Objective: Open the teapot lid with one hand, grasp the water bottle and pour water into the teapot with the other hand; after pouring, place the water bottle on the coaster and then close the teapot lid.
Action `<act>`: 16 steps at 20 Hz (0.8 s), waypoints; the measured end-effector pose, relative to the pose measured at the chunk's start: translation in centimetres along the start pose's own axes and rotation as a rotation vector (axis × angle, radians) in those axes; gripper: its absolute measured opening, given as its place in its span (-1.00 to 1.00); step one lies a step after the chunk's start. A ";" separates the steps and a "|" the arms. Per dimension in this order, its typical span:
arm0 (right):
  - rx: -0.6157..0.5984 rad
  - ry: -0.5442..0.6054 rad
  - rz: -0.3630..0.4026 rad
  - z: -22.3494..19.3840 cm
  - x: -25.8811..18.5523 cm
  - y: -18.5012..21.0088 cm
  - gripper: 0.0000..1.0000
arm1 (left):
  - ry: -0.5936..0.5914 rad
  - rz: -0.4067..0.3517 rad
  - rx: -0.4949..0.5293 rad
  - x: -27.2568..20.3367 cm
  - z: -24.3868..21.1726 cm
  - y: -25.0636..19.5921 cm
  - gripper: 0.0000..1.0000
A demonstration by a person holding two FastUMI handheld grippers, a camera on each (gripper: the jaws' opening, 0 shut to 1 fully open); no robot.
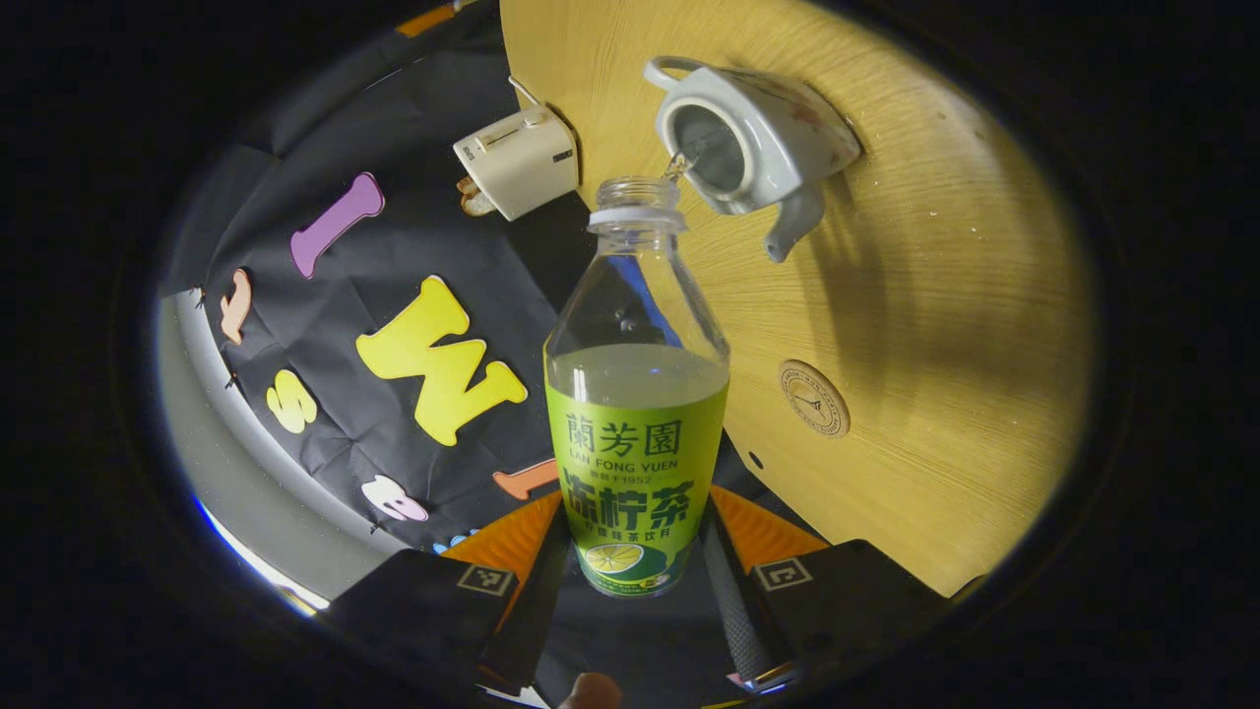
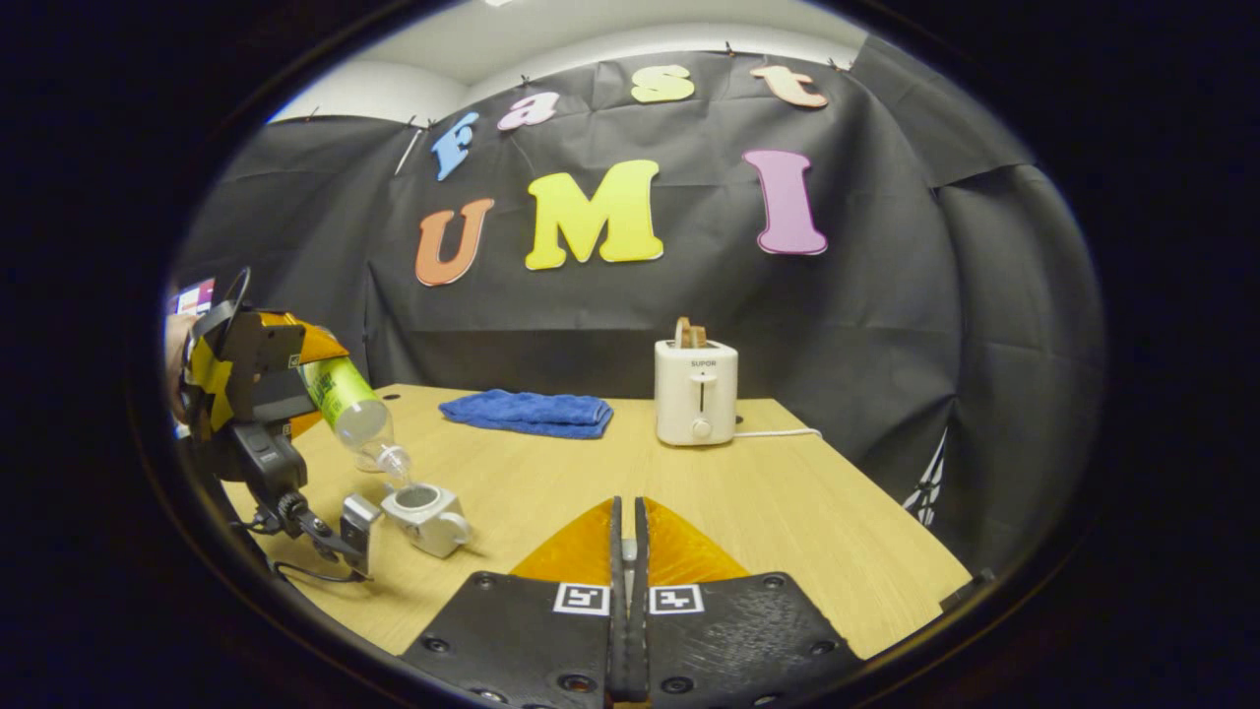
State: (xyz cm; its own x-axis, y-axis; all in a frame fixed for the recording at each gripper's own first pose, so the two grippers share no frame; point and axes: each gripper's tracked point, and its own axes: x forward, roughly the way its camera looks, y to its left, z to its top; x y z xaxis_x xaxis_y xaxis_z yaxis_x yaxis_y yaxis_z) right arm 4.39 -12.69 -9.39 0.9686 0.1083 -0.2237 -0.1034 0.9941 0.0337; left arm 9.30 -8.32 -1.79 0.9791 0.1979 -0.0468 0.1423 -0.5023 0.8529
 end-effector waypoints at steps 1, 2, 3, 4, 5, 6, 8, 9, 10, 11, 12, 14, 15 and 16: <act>0.001 0.002 0.000 0.0 0.0 0.0 -1.00 | 0.000 0.006 0.012 0.0 0.1 0.2 0.46; 0.000 0.003 0.001 -0.1 0.0 0.0 -1.00 | 0.002 0.006 0.015 -0.1 0.1 0.1 0.47; 0.000 0.001 0.000 0.0 0.0 0.0 -1.00 | -0.001 0.008 0.015 0.0 0.0 0.3 0.47; -0.001 -0.002 0.000 0.1 -0.1 -0.1 -1.00 | -0.001 0.012 0.017 -0.1 0.0 0.5 0.47; -0.001 -0.003 -0.001 0.1 -0.1 -0.1 -1.00 | -0.003 0.014 0.018 -0.1 0.1 0.5 0.47; -0.002 -0.003 -0.002 0.0 -0.1 -0.1 -1.00 | -0.005 0.015 0.019 -0.2 0.3 0.6 0.47; -0.001 -0.002 -0.003 0.0 -0.1 -0.3 -1.00 | -0.004 0.012 0.018 -0.2 0.1 0.5 0.46; -0.001 -0.002 -0.003 0.1 -0.1 -0.2 -1.00 | 0.000 0.011 0.018 -0.2 0.1 0.4 0.46; -0.001 -0.003 -0.005 0.0 -0.1 -0.3 -1.00 | -0.001 0.008 0.018 -0.3 0.1 0.4 0.47; -0.001 -0.004 -0.006 0.1 -0.1 -0.3 -1.00 | 0.002 0.010 0.019 -0.2 -0.1 0.4 0.47; -0.001 -0.004 -0.006 0.1 -0.2 -0.4 -1.00 | 0.000 0.015 0.020 -0.2 0.0 0.5 0.47; 0.000 -0.001 -0.007 0.1 -0.2 -0.3 -1.00 | -0.001 0.013 0.019 -0.1 0.0 0.4 0.47; 0.000 -0.002 -0.009 0.1 -0.2 -0.4 -1.00 | -0.004 0.015 0.015 -0.1 0.0 0.5 0.47; 0.001 -0.002 -0.010 0.1 -0.2 -0.4 -1.00 | -0.005 0.015 0.010 -0.2 0.0 0.4 0.47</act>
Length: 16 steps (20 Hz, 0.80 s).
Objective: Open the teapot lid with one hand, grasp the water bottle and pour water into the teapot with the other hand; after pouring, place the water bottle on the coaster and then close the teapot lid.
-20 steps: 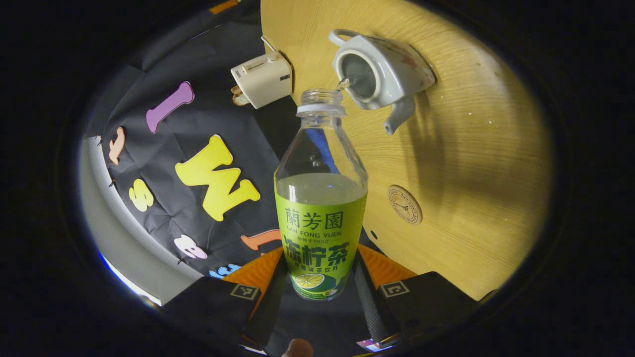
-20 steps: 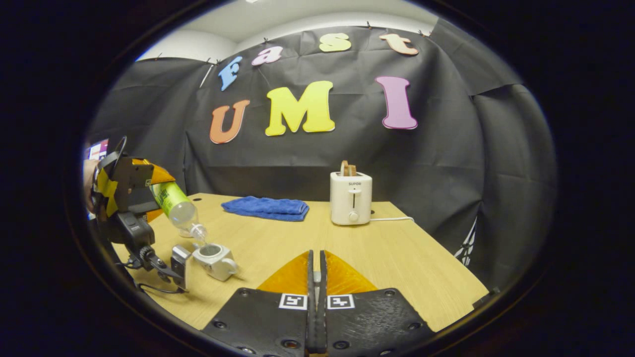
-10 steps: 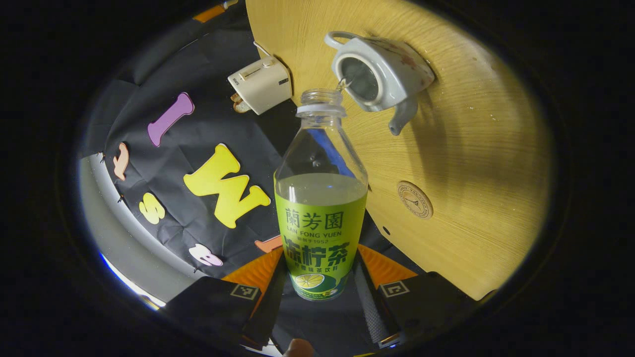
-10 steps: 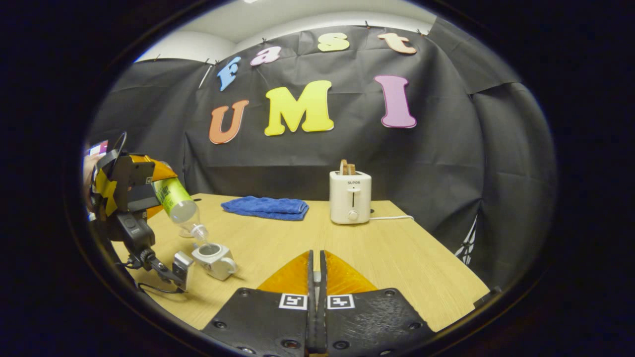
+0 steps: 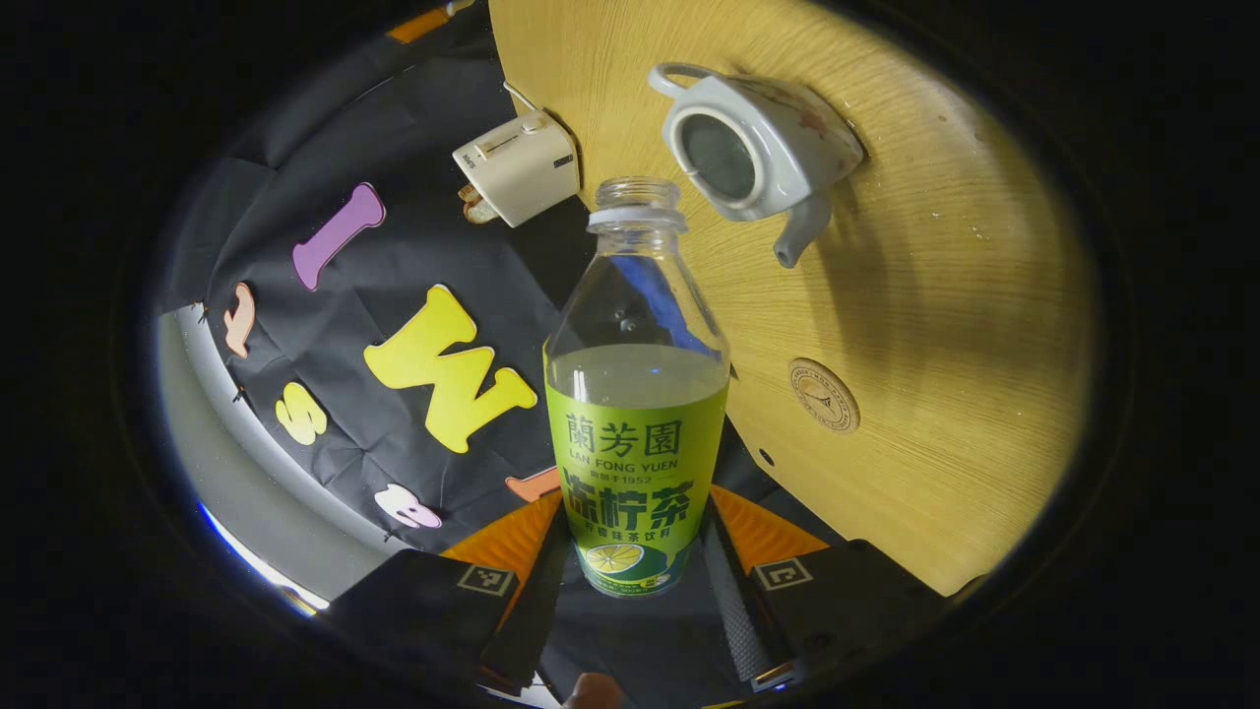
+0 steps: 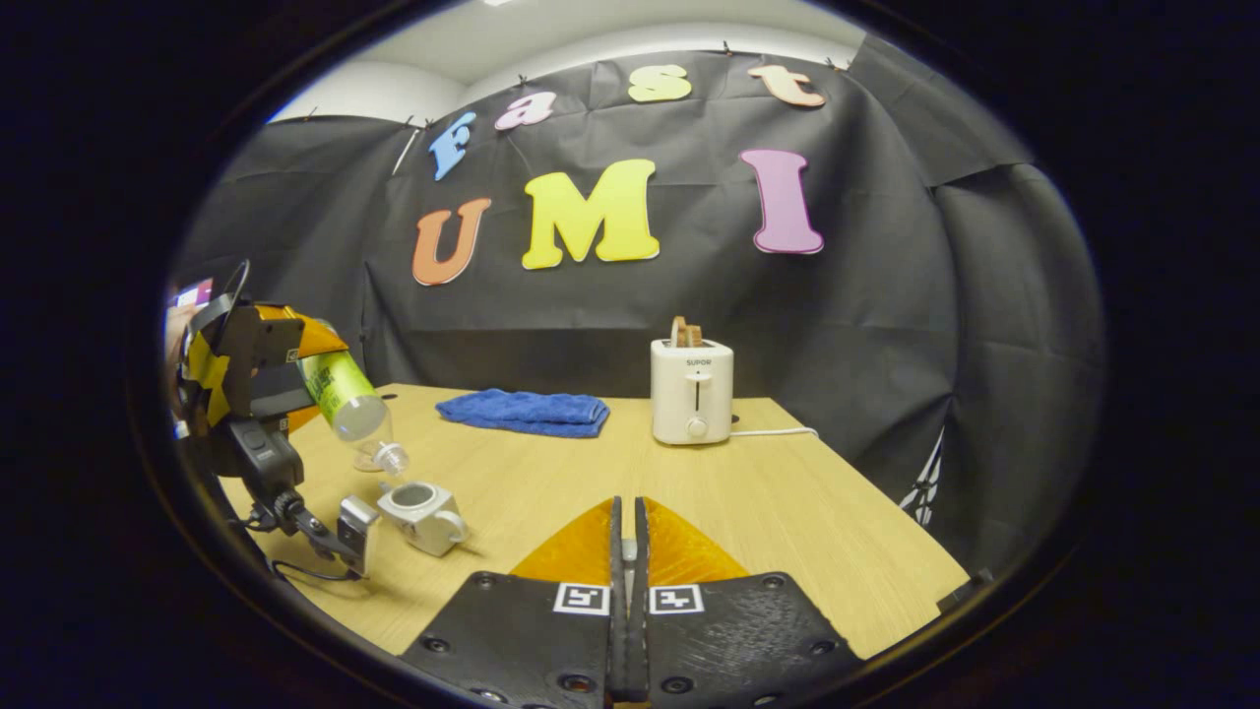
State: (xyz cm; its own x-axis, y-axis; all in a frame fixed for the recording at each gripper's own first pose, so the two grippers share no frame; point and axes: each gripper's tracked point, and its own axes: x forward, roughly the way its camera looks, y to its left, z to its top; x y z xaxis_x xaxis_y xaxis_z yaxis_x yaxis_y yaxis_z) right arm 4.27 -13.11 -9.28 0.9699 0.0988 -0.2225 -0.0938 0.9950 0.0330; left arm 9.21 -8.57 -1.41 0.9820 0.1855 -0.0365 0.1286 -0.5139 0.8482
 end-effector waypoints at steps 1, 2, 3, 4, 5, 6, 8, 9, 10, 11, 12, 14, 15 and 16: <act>0.000 -0.002 -0.002 0.1 -0.1 -0.1 -1.00 | -0.003 0.001 -0.007 0.1 0.1 0.0 0.46; 0.001 -0.004 -0.004 0.1 -0.1 -0.1 -1.00 | -0.006 -0.001 -0.017 0.1 0.1 -0.2 0.46; 0.004 -0.004 -0.004 0.2 -0.1 -0.1 -1.00 | -0.003 0.001 -0.032 0.1 -0.1 -0.2 0.46; 0.007 -0.006 -0.006 0.2 -0.1 -0.2 -1.00 | -0.003 0.004 -0.052 0.2 -0.1 -0.4 0.46; 0.006 -0.007 -0.010 0.3 -0.1 -0.2 -1.00 | -0.007 0.002 -0.068 0.3 0.0 -0.6 0.46; 0.006 -0.008 -0.011 0.4 -0.2 -0.2 -1.00 | -0.006 0.001 -0.084 0.3 0.1 -0.7 0.46; 0.003 -0.012 -0.015 0.6 -0.4 -0.2 -1.00 | -0.022 -0.004 -0.133 0.4 0.1 -0.9 0.47; 0.004 -0.015 -0.016 0.8 -0.5 -0.1 -1.00 | -0.031 -0.013 -0.170 0.5 0.1 -1.1 0.47; 0.003 -0.016 -0.018 0.9 -0.6 0.0 -1.00 | -0.040 -0.023 -0.224 0.5 0.2 -1.5 0.47; 0.002 -0.018 -0.019 1.0 -0.7 0.1 -1.00 | -0.046 -0.031 -0.284 0.3 0.1 -2.1 0.47; 0.000 -0.019 -0.022 1.1 -0.7 0.2 -1.00 | -0.052 -0.049 -0.342 0.2 0.2 -2.8 0.47; -0.003 -0.019 -0.026 1.4 -0.9 0.5 -1.00 | -0.062 -0.081 -0.454 0.0 0.0 -3.7 0.46; -0.002 -0.018 -0.027 1.5 -1.0 0.7 -1.00 | -0.068 -0.104 -0.527 -0.2 -0.3 -4.2 0.46; 0.005 -0.018 -0.029 1.6 -1.1 1.0 -1.00 | -0.063 -0.112 -0.605 -0.2 -0.7 -4.6 0.46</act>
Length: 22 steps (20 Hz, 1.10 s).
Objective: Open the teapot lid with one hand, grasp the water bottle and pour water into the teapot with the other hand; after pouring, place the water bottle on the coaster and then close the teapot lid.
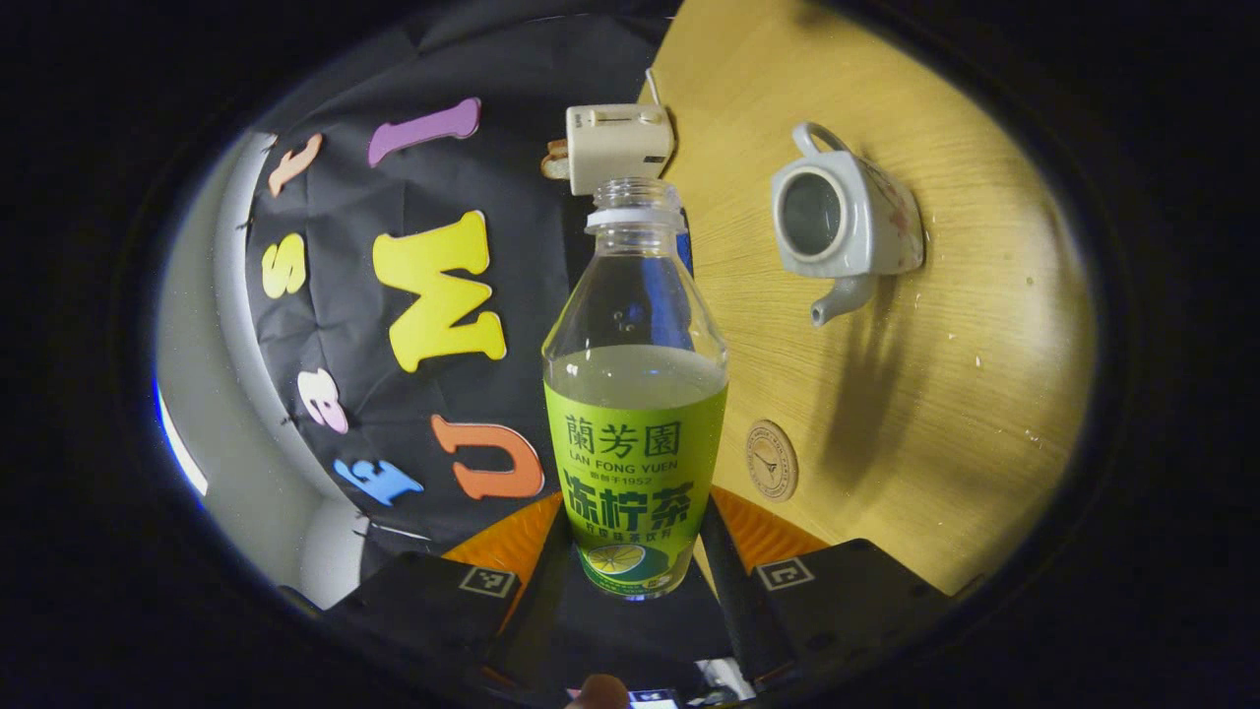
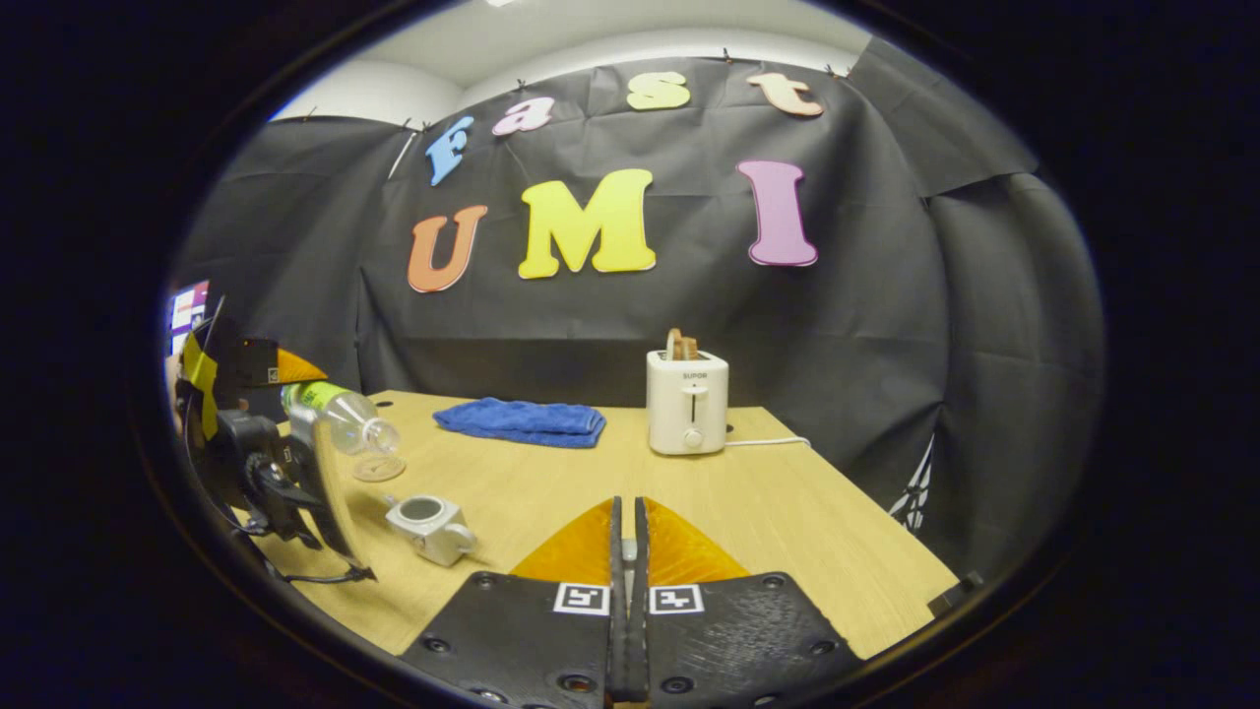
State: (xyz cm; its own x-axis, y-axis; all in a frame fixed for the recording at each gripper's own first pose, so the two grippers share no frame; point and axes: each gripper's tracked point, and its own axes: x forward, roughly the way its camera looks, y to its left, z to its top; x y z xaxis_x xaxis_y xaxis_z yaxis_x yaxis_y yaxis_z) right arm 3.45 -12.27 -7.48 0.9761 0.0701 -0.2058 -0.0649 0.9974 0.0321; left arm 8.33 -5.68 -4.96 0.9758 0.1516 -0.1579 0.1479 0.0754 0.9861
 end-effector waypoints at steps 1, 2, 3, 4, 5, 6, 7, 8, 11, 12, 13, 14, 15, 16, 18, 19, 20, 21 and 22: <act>0.004 0.003 0.000 0.0 -0.1 0.3 -1.00 | 0.000 -0.011 -0.092 0.0 -0.7 0.1 0.46; 0.002 0.006 0.000 0.0 -0.1 0.6 -1.00 | 0.008 -0.022 -0.194 0.3 -1.4 0.1 0.46; 0.000 0.005 0.000 0.3 -0.2 1.0 -1.00 | 0.007 -0.037 -0.296 0.5 -2.0 0.2 0.47; -0.007 0.004 0.000 0.5 -0.4 1.3 -1.00 | 0.007 -0.055 -0.395 0.8 -2.5 0.1 0.47; -0.011 -0.001 0.000 0.9 -0.5 1.6 -1.00 | -0.005 -0.077 -0.490 1.0 -2.9 -0.1 0.46; -0.010 -0.002 0.000 1.1 -0.5 1.9 -1.00 | -0.009 -0.091 -0.580 1.4 -3.2 0.0 0.47; -0.008 -0.004 0.002 1.4 -0.6 2.2 -1.00 | -0.017 -0.104 -0.657 1.5 -3.6 0.0 0.47; -0.010 -0.006 -0.002 1.6 -0.6 2.5 -1.00 | -0.021 -0.112 -0.730 1.7 -3.7 0.1 0.48; -0.019 -0.013 -0.003 2.2 -0.7 3.5 -1.00 | -0.059 -0.109 -0.922 2.6 -4.4 0.7 0.47; -0.024 -0.012 -0.004 2.2 -0.7 3.8 -1.00 | -0.089 -0.106 -0.987 2.9 -4.1 1.2 0.48; -0.021 -0.015 -0.007 2.4 -0.7 3.9 -1.00 | -0.117 -0.089 -1.049 3.4 -4.1 2.0 0.48; -0.021 -0.015 -0.009 2.6 -0.7 4.0 -1.00 | -0.157 -0.062 -1.109 3.8 -3.9 2.9 0.48; -0.019 -0.016 -0.012 2.7 -0.5 4.1 -0.99 | -0.185 -0.049 -1.152 4.5 -3.7 3.4 0.48; -0.018 -0.016 -0.014 2.8 -0.4 4.2 -1.00 | -0.194 -0.037 -1.194 5.2 -3.7 3.5 0.47; -0.016 -0.013 -0.018 2.8 -0.2 4.5 -1.00 | -0.228 -0.047 -1.286 6.6 -3.3 3.9 0.48; -0.017 -0.011 -0.018 2.8 0.0 4.7 -1.00 | -0.239 -0.069 -1.341 7.6 -2.8 3.8 0.48; -0.018 -0.010 -0.019 2.7 0.0 4.9 -1.00 | -0.253 -0.082 -1.381 8.5 -2.5 3.8 0.48; -0.020 -0.007 -0.019 2.7 0.2 5.0 -1.00 | -0.250 -0.093 -1.411 9.3 -2.3 3.9 0.48; -0.022 -0.003 -0.019 2.6 0.3 5.2 -1.00 | -0.257 -0.105 -1.435 9.9 -2.0 3.9 0.48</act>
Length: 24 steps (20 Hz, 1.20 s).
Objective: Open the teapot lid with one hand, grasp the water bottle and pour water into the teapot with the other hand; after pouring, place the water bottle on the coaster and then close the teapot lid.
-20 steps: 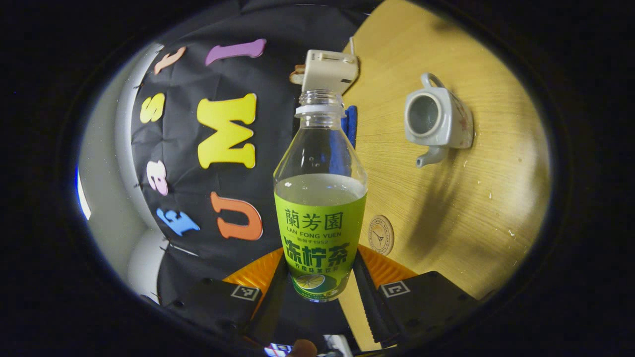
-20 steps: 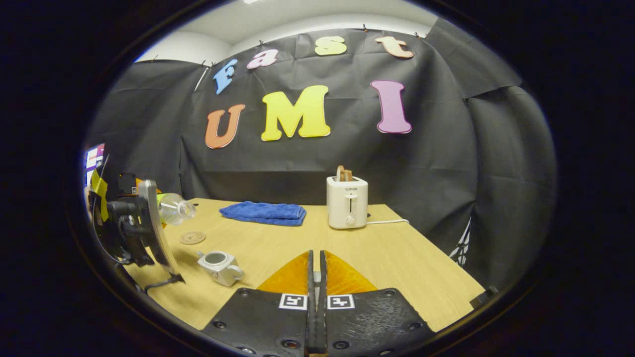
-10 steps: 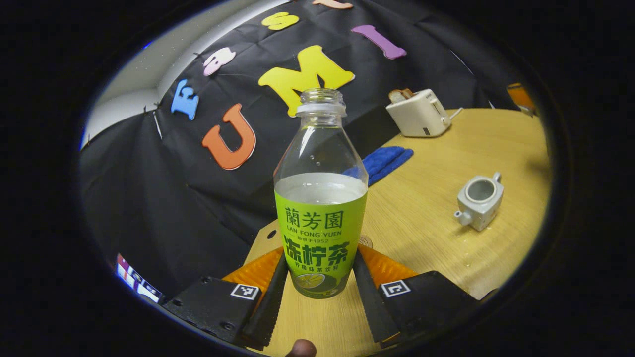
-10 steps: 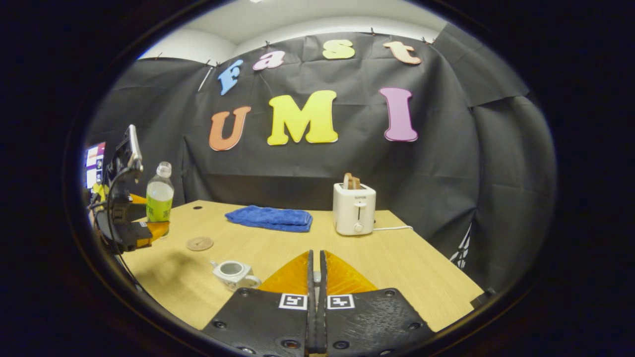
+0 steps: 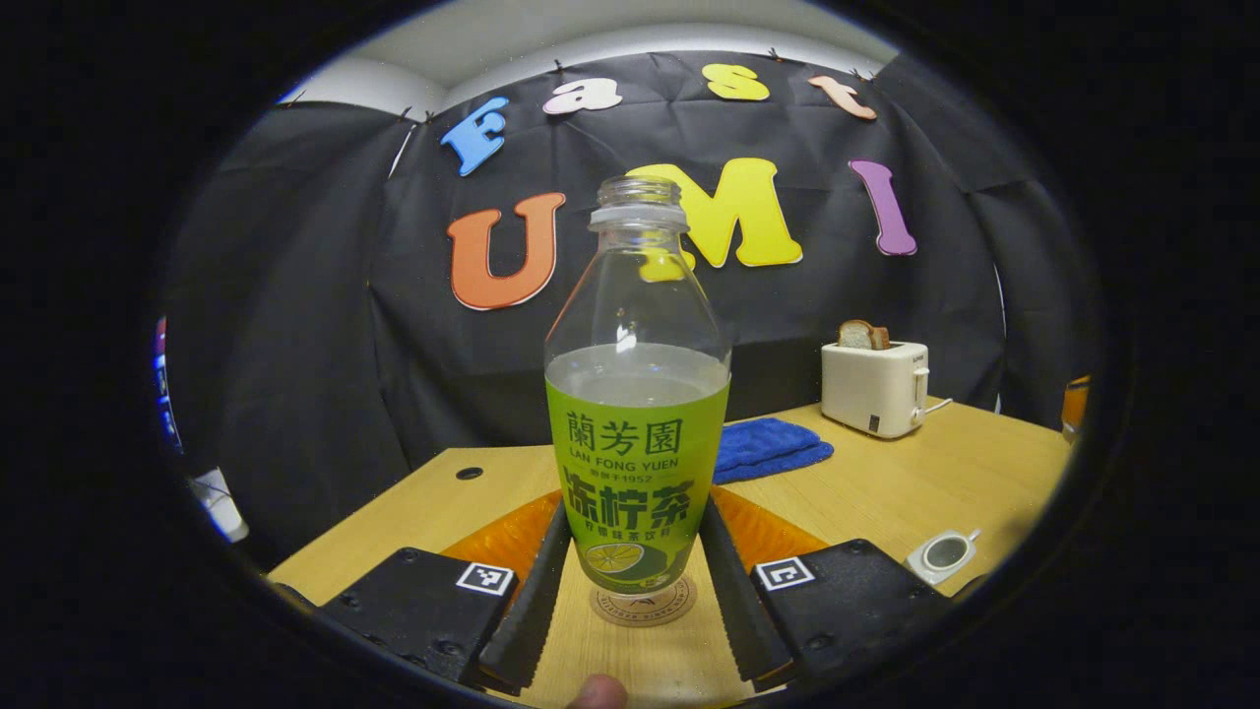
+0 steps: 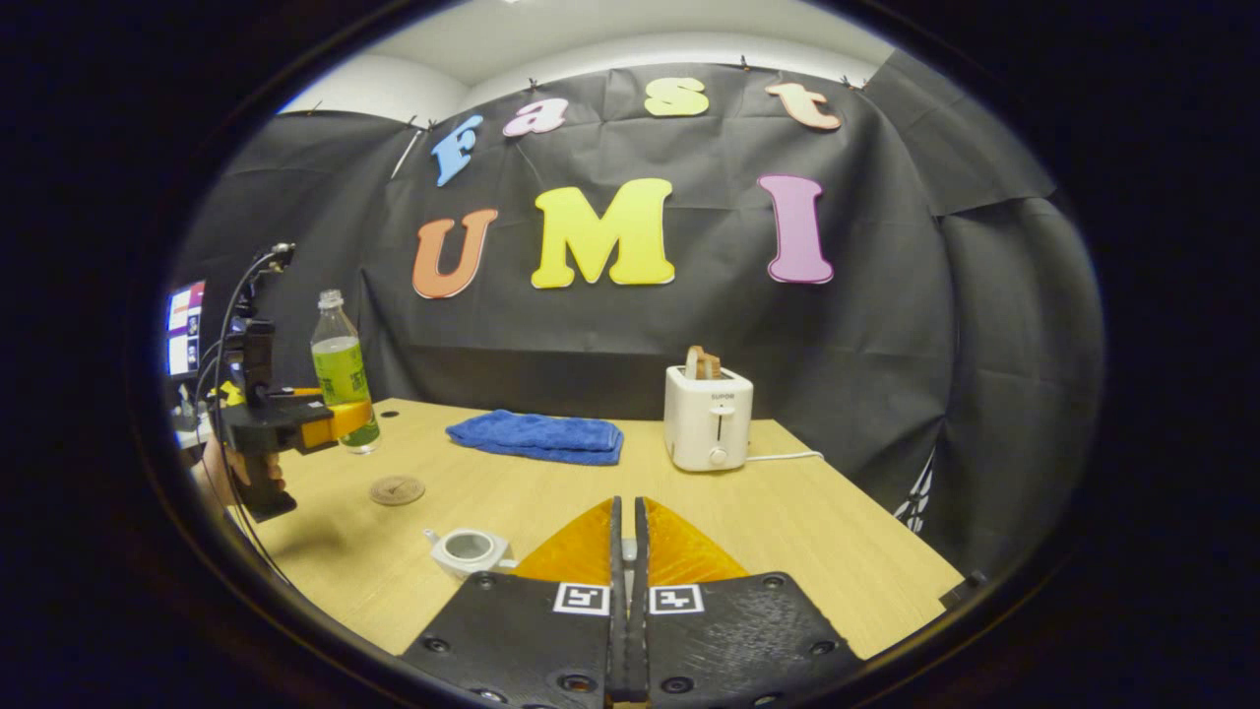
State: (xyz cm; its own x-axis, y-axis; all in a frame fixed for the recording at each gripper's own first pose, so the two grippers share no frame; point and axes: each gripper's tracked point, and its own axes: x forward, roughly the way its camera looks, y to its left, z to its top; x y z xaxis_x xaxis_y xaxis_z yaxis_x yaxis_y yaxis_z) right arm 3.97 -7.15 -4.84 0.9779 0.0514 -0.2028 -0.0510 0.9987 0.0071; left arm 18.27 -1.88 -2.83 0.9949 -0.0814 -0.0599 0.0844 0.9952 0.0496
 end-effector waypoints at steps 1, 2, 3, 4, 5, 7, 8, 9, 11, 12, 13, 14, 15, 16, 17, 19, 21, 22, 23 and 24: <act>0.000 0.003 -0.002 -0.1 0.2 0.0 -1.00 | 0.000 -0.004 -0.020 0.9 -0.1 0.2 0.48; 0.000 0.006 -0.003 -0.2 0.3 0.0 -1.00 | 0.000 -0.006 -0.035 1.6 -0.4 0.4 0.48; 0.002 0.009 -0.005 -0.3 0.5 0.1 -1.00 | 0.002 -0.006 -0.047 2.3 -0.8 0.6 0.48; 0.004 0.012 -0.007 -0.4 0.7 0.1 -1.00 | 0.007 -0.011 -0.055 2.8 -1.3 0.6 0.48; 0.003 0.016 -0.008 -0.5 0.9 0.1 -1.00 | 0.020 -0.013 -0.061 3.2 -2.0 0.7 0.49; 0.002 0.025 -0.009 -0.8 1.3 0.1 -1.00 | 0.044 -0.016 -0.077 3.9 -3.0 0.8 0.49; 0.005 0.028 -0.008 -0.9 1.4 0.2 -1.00 | 0.056 -0.016 -0.081 4.1 -3.4 0.8 0.50; 0.007 0.033 -0.005 -1.0 1.6 0.2 -1.00 | 0.065 -0.012 -0.082 4.5 -3.7 0.7 0.49; 0.009 0.040 0.000 -1.3 1.9 0.3 -1.00 | 0.097 -0.017 -0.083 4.7 -4.7 0.6 0.55; 0.009 0.042 0.001 -1.4 2.0 0.3 -0.99 | 0.116 -0.016 -0.085 4.7 -5.3 0.6 0.51; 0.010 0.042 0.001 -1.4 2.0 0.3 -0.99 | 0.136 -0.012 -0.086 4.8 -5.8 0.6 0.51; 0.012 0.043 0.002 -1.3 2.0 0.3 -0.99 | 0.151 -0.007 -0.086 4.8 -6.2 0.6 0.51; 0.012 0.042 0.001 -1.3 2.0 0.2 -0.99 | 0.164 -0.002 -0.087 4.9 -6.6 0.7 0.53; 0.011 0.042 0.000 -1.3 2.0 0.3 -0.99 | 0.177 0.004 -0.090 4.8 -7.1 0.8 0.52; 0.010 0.042 0.000 -1.3 2.0 0.2 -0.99 | 0.185 0.004 -0.097 4.7 -7.3 0.7 0.53; 0.012 0.043 0.001 -1.5 1.8 0.2 -1.00 | 0.196 0.005 -0.104 4.6 -7.7 0.6 0.53; 0.010 0.046 0.003 -1.5 1.7 0.3 -1.00 | 0.203 0.014 -0.098 4.4 -8.1 0.6 0.54; 0.011 0.046 0.004 -1.6 1.8 0.3 -1.00 | 0.208 0.012 -0.095 4.4 -8.3 0.5 0.54; 0.012 0.044 0.004 -1.5 1.7 0.3 -0.99 | 0.210 0.022 -0.085 4.4 -8.5 0.6 0.55; 0.012 0.043 0.004 -1.6 1.7 0.3 -0.99 | 0.214 0.027 -0.084 4.5 -8.6 0.7 0.58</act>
State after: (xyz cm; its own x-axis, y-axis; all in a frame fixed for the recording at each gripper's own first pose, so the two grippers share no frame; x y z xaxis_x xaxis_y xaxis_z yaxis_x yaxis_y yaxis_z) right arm 5.26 -6.80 -6.69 0.9681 0.0550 -0.2446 -0.0518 0.9985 0.0196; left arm 22.35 -1.10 -11.63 0.9614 -0.0505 -0.2705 0.0443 0.9986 -0.0288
